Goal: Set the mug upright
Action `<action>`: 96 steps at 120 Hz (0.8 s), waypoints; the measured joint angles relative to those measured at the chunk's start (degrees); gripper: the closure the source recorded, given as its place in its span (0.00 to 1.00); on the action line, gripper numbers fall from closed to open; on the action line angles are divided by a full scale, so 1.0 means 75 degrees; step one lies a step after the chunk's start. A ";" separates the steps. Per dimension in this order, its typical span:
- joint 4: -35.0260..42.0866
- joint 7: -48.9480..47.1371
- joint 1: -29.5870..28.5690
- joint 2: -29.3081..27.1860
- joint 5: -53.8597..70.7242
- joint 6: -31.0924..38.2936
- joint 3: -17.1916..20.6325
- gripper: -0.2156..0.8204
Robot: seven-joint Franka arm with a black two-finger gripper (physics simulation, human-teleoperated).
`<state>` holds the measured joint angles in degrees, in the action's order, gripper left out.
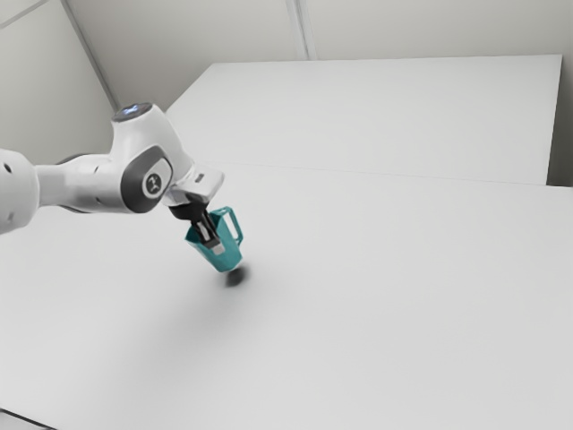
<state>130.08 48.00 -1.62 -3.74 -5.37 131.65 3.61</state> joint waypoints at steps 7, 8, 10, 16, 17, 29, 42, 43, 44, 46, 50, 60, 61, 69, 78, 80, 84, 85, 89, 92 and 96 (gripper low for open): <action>0.0034 -0.0224 -0.0068 -0.0028 0.0245 -0.0036 0.0044 0.97; 0.0038 -0.0255 -0.0074 -0.0030 0.0277 -0.0041 0.0048 0.97; 0.0051 -0.0317 -0.0085 -0.0032 0.0338 -0.0050 0.0054 0.97; 0.0078 -0.0494 -0.0106 -0.0030 0.0482 -0.0073 0.0070 0.97; 0.0081 -0.0523 -0.0109 -0.0029 0.0502 -0.0076 0.0073 0.97; 0.0094 -0.0842 -0.0110 0.0038 0.0674 -0.0096 0.0129 0.97; 0.0096 -0.1158 -0.0097 0.0186 0.0823 -0.0076 0.0209 0.97; 0.0096 -0.1184 -0.0101 0.0194 0.0849 -0.0075 0.0221 0.97; 0.0096 -0.1210 -0.0104 0.0203 0.0875 -0.0074 0.0233 0.97; 0.0096 -0.1262 -0.0106 0.0222 0.0921 -0.0071 0.0252 0.97; 0.0096 -0.1362 -0.0095 0.0257 0.0997 -0.0066 0.0275 0.97; 0.0096 -0.1596 -0.0037 0.0366 0.1119 -0.0053 0.0297 0.97; 0.0096 -0.1617 -0.0030 0.0382 0.1127 -0.0052 0.0298 0.97; 0.0096 -0.1782 0.0023 0.0482 0.1177 -0.0036 0.0300 0.97; 0.0096 -0.1953 0.0080 0.0565 0.1209 -0.0010 0.0304 0.97; 0.0096 -0.1989 0.0089 0.0583 0.1214 -0.0002 0.0308 0.97; 0.0096 -0.2056 0.0111 0.0613 0.1222 0.0013 0.0310 0.97; 0.0096 -0.2073 0.0116 0.0622 0.1224 0.0017 0.0311 0.97; 0.0096 -0.2136 0.0133 0.0648 0.1230 0.0029 0.0314 0.97; 0.0096 -0.2182 0.0144 0.0659 0.1234 0.0038 0.0314 0.97; 0.0096 -0.2241 0.0153 0.0667 0.1239 0.0047 0.0315 0.97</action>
<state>130.80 31.19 -0.47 1.27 3.92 132.00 5.97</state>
